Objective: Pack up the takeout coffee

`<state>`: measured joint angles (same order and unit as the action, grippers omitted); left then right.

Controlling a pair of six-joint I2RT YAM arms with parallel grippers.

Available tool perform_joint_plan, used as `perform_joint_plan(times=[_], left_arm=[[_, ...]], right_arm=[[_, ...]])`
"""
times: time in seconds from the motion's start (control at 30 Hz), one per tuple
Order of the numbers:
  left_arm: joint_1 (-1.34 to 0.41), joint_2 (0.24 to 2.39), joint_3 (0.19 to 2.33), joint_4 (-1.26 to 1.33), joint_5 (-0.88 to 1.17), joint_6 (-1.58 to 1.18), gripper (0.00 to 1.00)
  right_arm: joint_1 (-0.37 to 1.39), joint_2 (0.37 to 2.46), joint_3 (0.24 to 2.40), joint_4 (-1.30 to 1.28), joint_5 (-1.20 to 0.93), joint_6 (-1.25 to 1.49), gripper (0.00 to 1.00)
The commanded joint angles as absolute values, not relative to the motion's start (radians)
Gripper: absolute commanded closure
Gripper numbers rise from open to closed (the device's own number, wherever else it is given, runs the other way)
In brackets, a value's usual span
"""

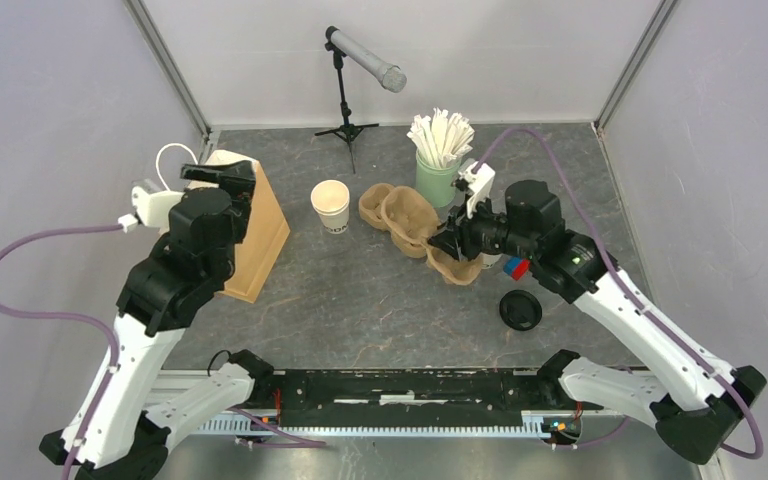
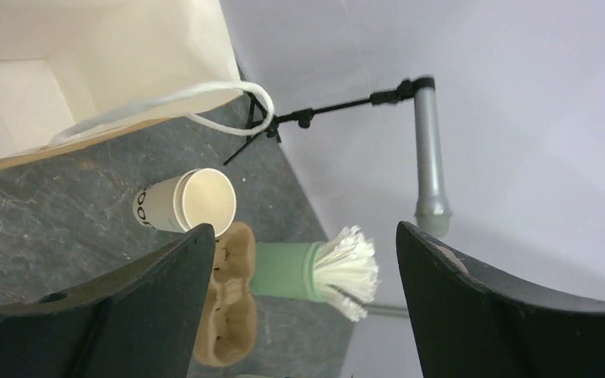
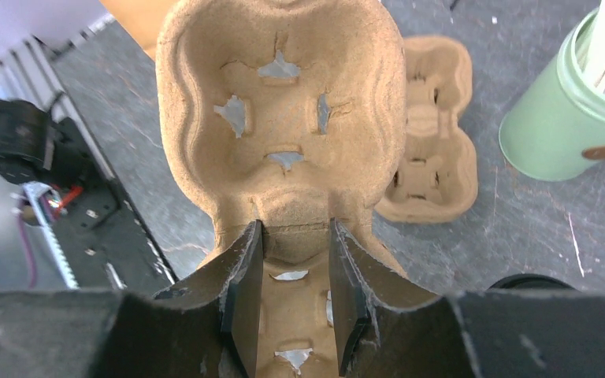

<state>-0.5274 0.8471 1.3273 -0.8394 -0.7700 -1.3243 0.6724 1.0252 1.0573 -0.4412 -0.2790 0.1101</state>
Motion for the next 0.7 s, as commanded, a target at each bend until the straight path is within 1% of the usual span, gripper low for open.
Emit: perform_joint_plan(times=[0.0, 0.07, 0.13, 0.23, 0.4, 0.5, 0.67], left_arm=[[-0.522, 0.83, 1.404, -1.067, -0.959, -1.699, 0.13], [-0.522, 0.804, 1.363, -1.018, -1.009, -1.684, 0.17], [-0.522, 0.777, 1.313, -0.933, -1.043, -1.65, 0.18], [-0.522, 0.776, 1.267, -0.908, -1.038, -1.699, 0.18], [-0.522, 0.806, 1.209, -0.887, -0.95, -1.831, 0.15], [-0.522, 0.824, 1.206, -0.827, -0.959, -1.806, 0.17], [-0.519, 0.863, 1.226, -0.729, -1.002, -1.743, 0.16]], right_arm=[[0.672, 0.988, 1.158, -0.491, -0.375, 0.211, 0.63], [0.672, 0.991, 1.171, -0.491, -0.427, 0.244, 0.63], [0.672, 0.986, 1.18, -0.502, -0.439, 0.257, 0.63], [0.672, 0.975, 1.192, -0.529, -0.428, 0.252, 0.64], [0.672, 0.983, 1.227, -0.591, -0.428, 0.24, 0.64], [0.672, 0.987, 1.231, -0.601, -0.429, 0.242, 0.64], [0.672, 0.999, 1.253, -0.634, -0.429, 0.226, 0.65]])
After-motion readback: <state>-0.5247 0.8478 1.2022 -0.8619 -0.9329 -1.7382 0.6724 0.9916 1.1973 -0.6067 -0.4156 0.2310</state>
